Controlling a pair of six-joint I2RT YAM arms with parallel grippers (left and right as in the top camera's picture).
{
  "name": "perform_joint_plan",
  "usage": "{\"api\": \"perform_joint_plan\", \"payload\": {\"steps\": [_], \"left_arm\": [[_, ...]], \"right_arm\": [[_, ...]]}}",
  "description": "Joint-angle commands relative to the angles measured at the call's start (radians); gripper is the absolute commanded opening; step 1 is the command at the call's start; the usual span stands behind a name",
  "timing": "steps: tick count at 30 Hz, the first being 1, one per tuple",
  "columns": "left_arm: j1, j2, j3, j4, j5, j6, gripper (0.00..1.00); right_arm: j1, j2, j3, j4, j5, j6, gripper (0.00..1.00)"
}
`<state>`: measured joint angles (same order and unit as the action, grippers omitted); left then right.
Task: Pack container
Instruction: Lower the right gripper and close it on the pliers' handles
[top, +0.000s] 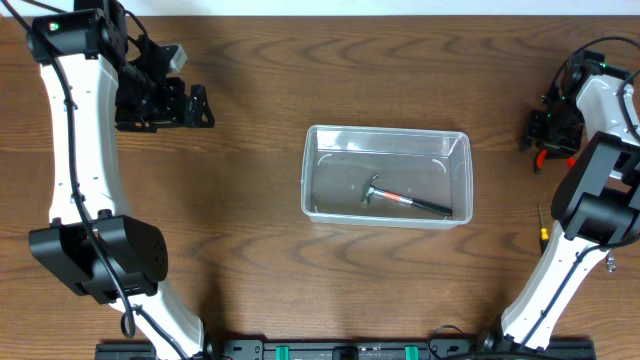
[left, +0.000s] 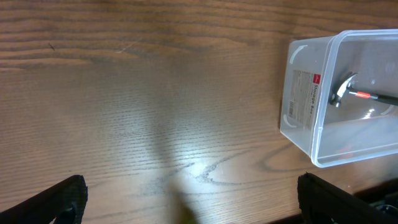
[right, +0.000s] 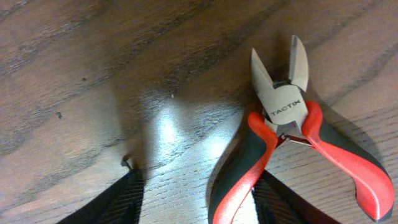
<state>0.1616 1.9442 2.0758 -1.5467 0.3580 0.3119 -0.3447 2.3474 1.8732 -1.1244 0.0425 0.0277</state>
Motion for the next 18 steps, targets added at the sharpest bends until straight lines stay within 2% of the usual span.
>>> {"api": "perform_joint_plan", "payload": {"steps": [1,4,15,18], "left_arm": [[0.0,0.006,0.003,-0.005,-0.012,0.005,0.98],[0.0,0.006,0.003,-0.004,-0.012,0.006,0.98],[0.0,0.006,0.003,-0.005,-0.012,0.005,0.98],[0.0,0.006,0.003,-0.004,-0.012,0.006,0.98]], "right_arm": [[-0.008,0.011,-0.022,-0.002,0.062,0.028,0.47],[-0.008,0.011,-0.022,-0.01,0.063,0.028,0.38],[-0.008,0.011,-0.022,-0.017,0.058,0.084,0.33],[-0.007,0.008,-0.022,-0.024,0.058,0.083,0.25]]}}
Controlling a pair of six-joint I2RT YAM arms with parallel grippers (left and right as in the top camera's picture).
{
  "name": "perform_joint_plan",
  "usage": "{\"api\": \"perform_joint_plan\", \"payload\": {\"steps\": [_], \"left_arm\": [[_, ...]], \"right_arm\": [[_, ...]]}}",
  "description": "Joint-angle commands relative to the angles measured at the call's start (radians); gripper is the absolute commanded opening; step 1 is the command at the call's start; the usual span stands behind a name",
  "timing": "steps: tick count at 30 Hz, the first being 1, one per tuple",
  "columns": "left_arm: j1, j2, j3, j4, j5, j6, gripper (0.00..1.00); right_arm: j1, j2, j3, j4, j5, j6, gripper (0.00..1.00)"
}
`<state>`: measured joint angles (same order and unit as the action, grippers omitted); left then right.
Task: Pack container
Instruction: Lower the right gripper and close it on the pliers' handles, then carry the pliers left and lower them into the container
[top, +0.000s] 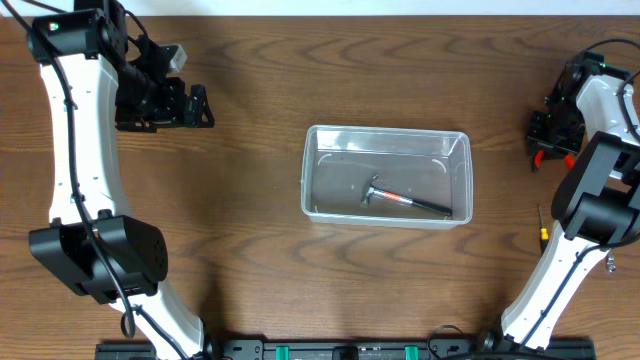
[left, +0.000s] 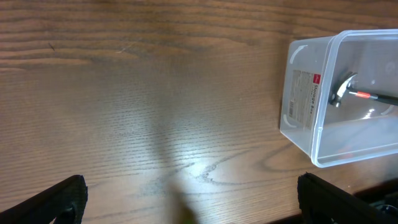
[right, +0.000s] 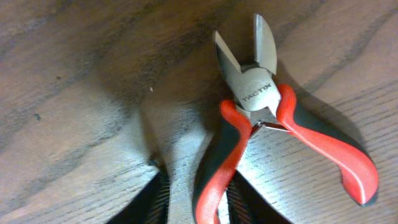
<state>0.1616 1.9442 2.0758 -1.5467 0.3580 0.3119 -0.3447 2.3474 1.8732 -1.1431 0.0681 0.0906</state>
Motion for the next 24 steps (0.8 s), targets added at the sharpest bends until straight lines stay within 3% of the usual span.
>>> {"api": "perform_joint_plan", "payload": {"steps": [1,4,15,18,24], "left_arm": [[0.0,0.006,0.003,-0.004,-0.012,0.006,0.98],[0.0,0.006,0.003,-0.004,-0.012,0.006,0.98],[0.0,0.006,0.003,-0.004,-0.012,0.005,0.98],[0.0,0.006,0.003,-0.004,-0.012,0.005,0.98],[0.0,0.006,0.003,-0.004,-0.012,0.005,0.98]], "right_arm": [[-0.007,0.006,-0.022,-0.006,0.032,0.02,0.23],[-0.007,-0.009,-0.022,-0.008,0.033,0.02,0.16],[0.005,-0.176,0.023,-0.008,0.032,0.0,0.09],[0.028,-0.267,0.034,-0.009,0.032,-0.04,0.01],[0.122,-0.468,0.034,-0.023,-0.061,-0.19,0.01]]}}
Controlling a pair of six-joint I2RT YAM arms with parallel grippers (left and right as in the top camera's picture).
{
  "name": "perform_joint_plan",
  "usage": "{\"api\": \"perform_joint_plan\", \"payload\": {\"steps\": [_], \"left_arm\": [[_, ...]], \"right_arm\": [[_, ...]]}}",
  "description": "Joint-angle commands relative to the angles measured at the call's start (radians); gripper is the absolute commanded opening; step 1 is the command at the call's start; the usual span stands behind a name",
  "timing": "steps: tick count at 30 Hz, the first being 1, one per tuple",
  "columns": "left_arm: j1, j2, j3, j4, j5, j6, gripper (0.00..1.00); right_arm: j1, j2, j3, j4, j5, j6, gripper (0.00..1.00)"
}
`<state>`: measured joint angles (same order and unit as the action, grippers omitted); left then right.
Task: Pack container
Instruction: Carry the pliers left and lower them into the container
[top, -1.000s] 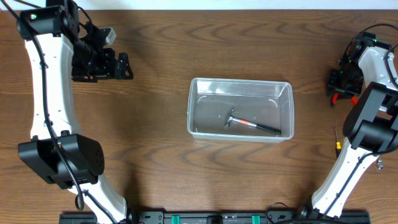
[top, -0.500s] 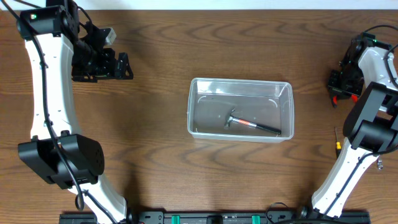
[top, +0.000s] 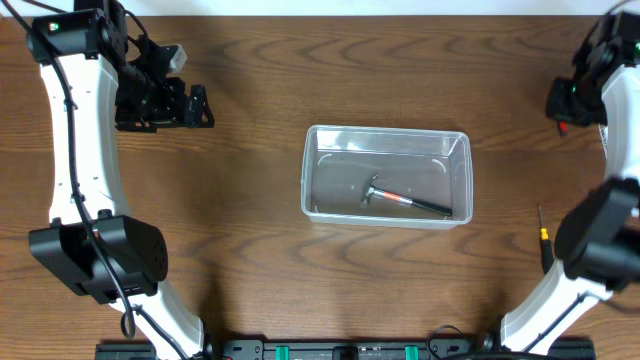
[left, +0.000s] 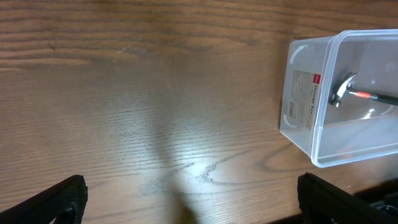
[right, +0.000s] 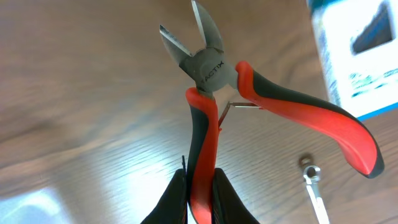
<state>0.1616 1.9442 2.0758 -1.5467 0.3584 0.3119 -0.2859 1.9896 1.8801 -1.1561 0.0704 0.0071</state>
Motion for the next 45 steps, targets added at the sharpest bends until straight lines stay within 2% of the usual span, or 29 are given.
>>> {"api": "perform_joint_plan", "payload": {"steps": [1,6,9,14,17,22,28,45], "left_arm": [[0.0,0.006,0.003,-0.004,-0.012,0.005,0.98],[0.0,0.006,0.003,-0.004,-0.012,0.005,0.98],[0.0,0.006,0.003,-0.004,-0.012,0.005,0.98],[0.0,0.006,0.003,-0.004,-0.012,0.005,0.98],[0.0,0.006,0.003,-0.004,-0.012,0.005,0.98],[0.0,0.006,0.003,-0.004,-0.012,0.006,0.98],[0.0,0.006,0.003,-0.004,-0.012,0.005,0.98],[0.0,0.006,0.003,-0.004,-0.012,0.005,0.98]], "right_arm": [[0.087,-0.142,0.027,-0.014,-0.079,-0.13,0.01],[0.268,-0.307,0.027,-0.047,-0.105,-0.256,0.02],[0.394,-0.367,0.027,-0.095,-0.105,-0.317,0.06],[0.568,-0.374,0.019,-0.215,-0.105,-0.37,0.07],[0.622,-0.356,0.002,-0.237,-0.105,-0.396,0.05],[0.669,-0.317,-0.011,-0.253,-0.11,-0.405,0.01],[0.698,-0.244,-0.011,-0.309,-0.154,-0.433,0.06],[0.723,-0.085,-0.033,-0.35,-0.208,-0.444,0.05]]}}
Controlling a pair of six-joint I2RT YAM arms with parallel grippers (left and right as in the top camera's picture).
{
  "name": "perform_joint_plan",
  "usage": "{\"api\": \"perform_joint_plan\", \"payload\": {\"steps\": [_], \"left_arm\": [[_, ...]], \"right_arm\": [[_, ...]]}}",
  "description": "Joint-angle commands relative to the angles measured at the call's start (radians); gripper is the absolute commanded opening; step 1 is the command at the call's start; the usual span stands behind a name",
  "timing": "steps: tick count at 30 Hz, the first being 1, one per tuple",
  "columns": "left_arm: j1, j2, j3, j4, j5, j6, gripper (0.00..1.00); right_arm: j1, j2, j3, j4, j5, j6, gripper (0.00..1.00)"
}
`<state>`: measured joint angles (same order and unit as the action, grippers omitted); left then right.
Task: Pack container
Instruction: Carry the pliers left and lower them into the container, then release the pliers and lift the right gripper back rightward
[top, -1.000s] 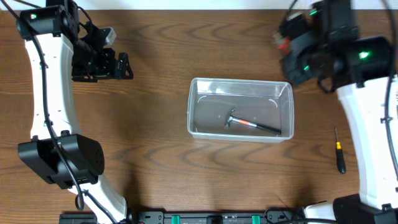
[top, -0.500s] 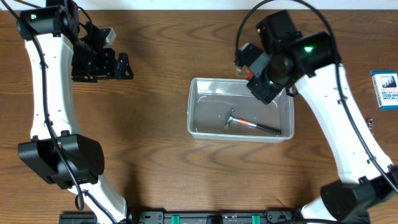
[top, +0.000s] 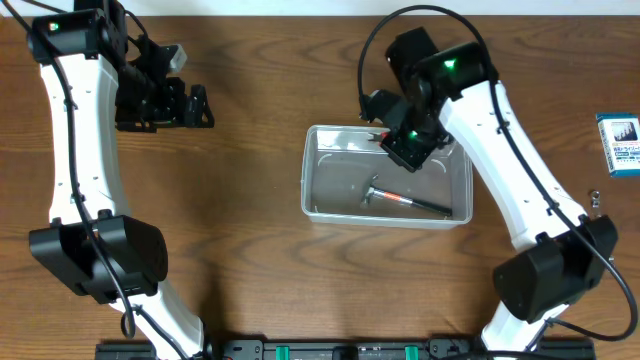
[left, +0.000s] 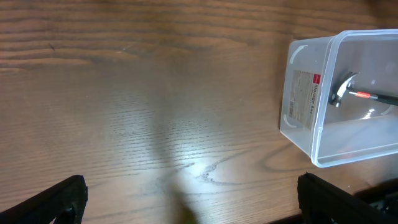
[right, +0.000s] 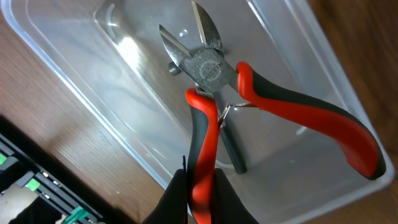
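Observation:
A clear plastic container (top: 305, 182) sits mid-table with a small hammer (top: 395, 197) lying in it. My right gripper (top: 397, 136) hovers over the container's back part, shut on one handle of red-and-black cutters (right: 211, 68). In the right wrist view the gripper (right: 200, 186) pinches that handle. The cutters' nose points down into the container (right: 124, 43), and the hammer's dark handle (right: 231, 154) shows beneath. My left gripper (top: 196, 105) stands open at the far left with nothing in it. Its wrist view shows the gripper (left: 193, 205) over bare wood and the container (left: 305, 93) at right.
A blue-and-white box (top: 622, 131) lies at the right edge of the table. A small metal piece (top: 594, 198) lies just in front of it. A black rail (top: 340, 350) runs along the front edge.
My right gripper, holding the cutters, has moved from the far right back of the table to above the container's back part. The left arm has not moved.
My right gripper stood open around one handle of the cutters lying on the table at the right. Then its fingers were closer on that handle. Then it held the cutters off the table at the far right, and now over the container. The left gripper stayed open throughout.

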<state>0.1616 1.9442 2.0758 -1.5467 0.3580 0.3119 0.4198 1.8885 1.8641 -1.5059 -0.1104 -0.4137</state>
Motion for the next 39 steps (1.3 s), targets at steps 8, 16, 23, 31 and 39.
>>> {"api": "perform_joint_plan", "payload": {"steps": [8,16,23,31,39], "left_arm": [[0.0,0.006,0.003,-0.004,-0.012,0.005,0.98],[0.0,0.006,0.003,-0.004,-0.012,0.006,0.98],[0.0,0.006,0.003,-0.004,-0.012,0.005,0.98],[0.0,0.006,0.003,-0.004,-0.012,0.006,0.98],[0.0,0.006,0.003,-0.005,-0.012,0.005,0.98]], "right_arm": [[0.023,0.036,-0.093,0.048,-0.048,-0.029,0.06],[0.023,0.038,-0.219,0.156,-0.063,-0.028,0.09],[0.023,0.038,-0.313,0.232,-0.063,-0.005,0.09],[0.019,0.039,-0.373,0.325,-0.063,-0.001,0.16],[0.009,0.062,-0.39,0.371,-0.063,0.017,0.18]]}}
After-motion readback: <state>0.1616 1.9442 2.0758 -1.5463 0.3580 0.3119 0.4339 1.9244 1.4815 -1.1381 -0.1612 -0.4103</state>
